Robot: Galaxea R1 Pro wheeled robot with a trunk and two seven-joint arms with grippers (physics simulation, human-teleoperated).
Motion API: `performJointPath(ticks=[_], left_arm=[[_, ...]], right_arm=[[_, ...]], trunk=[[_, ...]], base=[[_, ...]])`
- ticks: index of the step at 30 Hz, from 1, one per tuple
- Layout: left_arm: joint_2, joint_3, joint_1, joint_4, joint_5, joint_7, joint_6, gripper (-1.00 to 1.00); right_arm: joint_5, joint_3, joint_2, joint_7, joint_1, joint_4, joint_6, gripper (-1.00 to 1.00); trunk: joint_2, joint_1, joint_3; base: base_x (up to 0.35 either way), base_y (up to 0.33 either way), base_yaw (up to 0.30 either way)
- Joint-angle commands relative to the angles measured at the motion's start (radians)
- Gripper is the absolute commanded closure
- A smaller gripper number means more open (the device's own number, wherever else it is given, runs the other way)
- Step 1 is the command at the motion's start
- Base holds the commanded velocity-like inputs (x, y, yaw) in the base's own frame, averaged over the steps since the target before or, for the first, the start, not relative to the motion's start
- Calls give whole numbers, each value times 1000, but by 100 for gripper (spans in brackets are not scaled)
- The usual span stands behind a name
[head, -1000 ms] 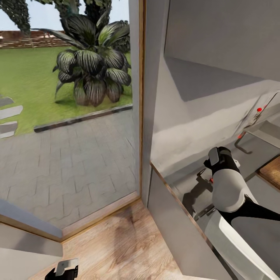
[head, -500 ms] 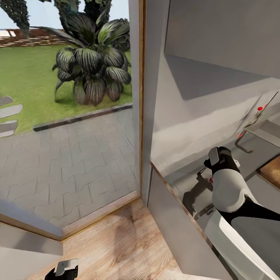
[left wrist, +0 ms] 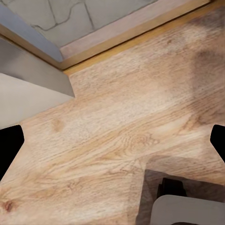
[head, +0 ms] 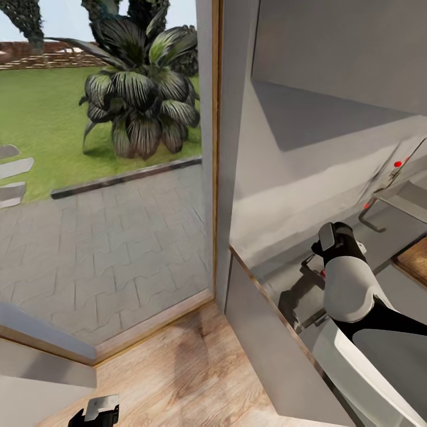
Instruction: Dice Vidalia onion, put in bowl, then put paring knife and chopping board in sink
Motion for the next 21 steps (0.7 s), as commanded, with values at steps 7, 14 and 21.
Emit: performJointPath(ticks=[7,14,21], left_arm=[[0,-8,-1,3,4,2,-5,-100],[0,-8,-1,3,4,3,-5,-100],[0,-8,-1,3,4,3,-5,-100]], right_arm=[[19,-7,0,3,7,-1,9,-100],[19,-7,-1,3,7,-1,9,100],[19,-7,-1,3,7,-1,9,100]], trunk=[[-1,1,-5],[-1,1,-5],[-1,1,-5]], base=[[0,0,0],[0,0,0],[0,0,0]])
